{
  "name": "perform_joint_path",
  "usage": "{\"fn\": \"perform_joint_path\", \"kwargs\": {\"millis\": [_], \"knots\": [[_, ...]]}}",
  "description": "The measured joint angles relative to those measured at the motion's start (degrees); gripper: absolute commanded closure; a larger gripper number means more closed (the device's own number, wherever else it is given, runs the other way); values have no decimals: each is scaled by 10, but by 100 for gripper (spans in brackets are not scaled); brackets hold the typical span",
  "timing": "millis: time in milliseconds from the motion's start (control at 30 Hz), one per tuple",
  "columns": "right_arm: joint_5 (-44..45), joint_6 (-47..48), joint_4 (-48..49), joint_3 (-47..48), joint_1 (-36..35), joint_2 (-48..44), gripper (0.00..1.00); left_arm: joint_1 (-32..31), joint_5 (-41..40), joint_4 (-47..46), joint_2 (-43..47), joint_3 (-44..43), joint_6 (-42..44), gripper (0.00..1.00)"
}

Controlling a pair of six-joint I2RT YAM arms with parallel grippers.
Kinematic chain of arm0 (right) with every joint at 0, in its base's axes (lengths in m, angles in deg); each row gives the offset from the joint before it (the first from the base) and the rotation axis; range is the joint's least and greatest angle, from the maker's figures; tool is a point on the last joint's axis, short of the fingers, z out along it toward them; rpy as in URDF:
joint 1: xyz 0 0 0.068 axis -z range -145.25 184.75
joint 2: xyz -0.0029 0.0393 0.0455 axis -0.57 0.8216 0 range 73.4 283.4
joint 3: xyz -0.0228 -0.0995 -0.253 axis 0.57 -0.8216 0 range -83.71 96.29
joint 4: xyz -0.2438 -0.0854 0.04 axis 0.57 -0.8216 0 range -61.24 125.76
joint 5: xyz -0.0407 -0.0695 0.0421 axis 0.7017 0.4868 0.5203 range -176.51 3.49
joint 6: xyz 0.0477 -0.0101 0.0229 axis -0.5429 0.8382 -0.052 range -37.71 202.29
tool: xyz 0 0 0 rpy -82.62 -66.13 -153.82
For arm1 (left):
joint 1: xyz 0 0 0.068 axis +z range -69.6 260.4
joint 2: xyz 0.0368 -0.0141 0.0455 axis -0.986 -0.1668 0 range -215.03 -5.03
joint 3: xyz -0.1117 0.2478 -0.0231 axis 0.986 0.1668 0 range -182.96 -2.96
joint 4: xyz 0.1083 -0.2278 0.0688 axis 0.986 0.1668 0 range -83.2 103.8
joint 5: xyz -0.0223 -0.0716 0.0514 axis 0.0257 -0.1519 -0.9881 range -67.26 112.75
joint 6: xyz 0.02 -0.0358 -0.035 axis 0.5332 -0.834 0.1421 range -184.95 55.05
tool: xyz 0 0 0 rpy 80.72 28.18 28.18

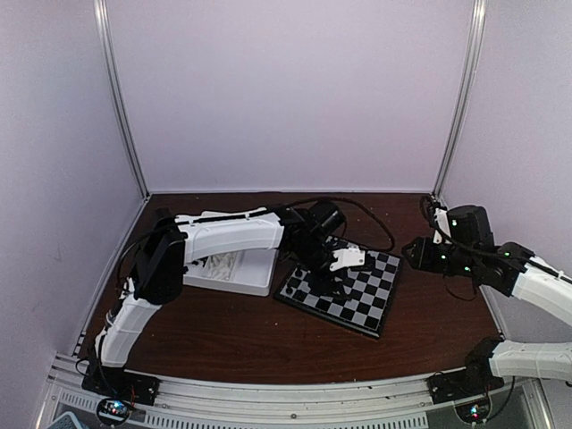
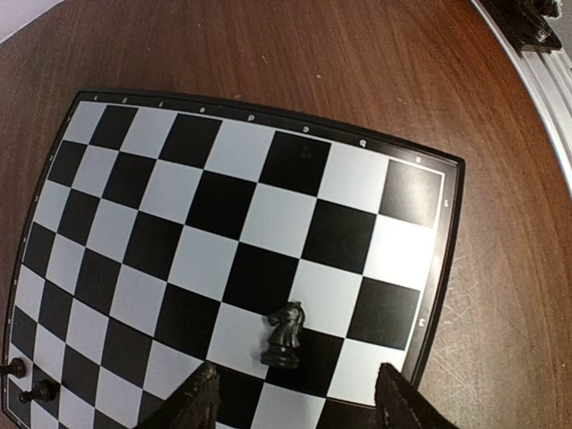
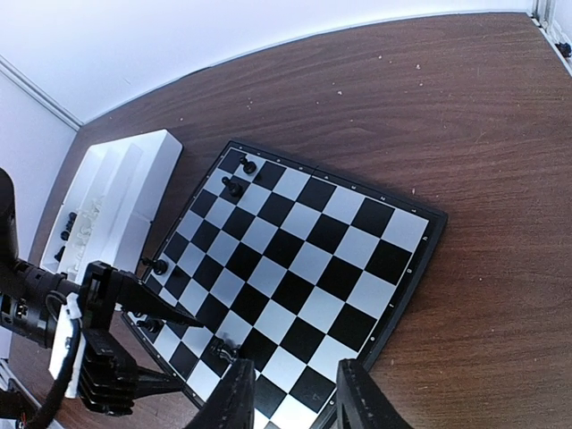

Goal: Set up the chess pieces on the board
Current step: Pick up the chess piece from the chessboard.

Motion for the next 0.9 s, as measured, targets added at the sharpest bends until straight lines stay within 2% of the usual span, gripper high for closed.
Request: {"fn": "perform_joint_path", "kwargs": {"millis": [133,333,900], "knots": [[2,1,0,-3,0,-1,66,-1,-4,0,-19,-19,-1,45],[2,3,0,-7,1,-2,66,-1,-11,0,-44,-45,-3,46],[-8,5,10,-7,2,5,66,-1,-21,0,-61,-45,-10,58]]}}
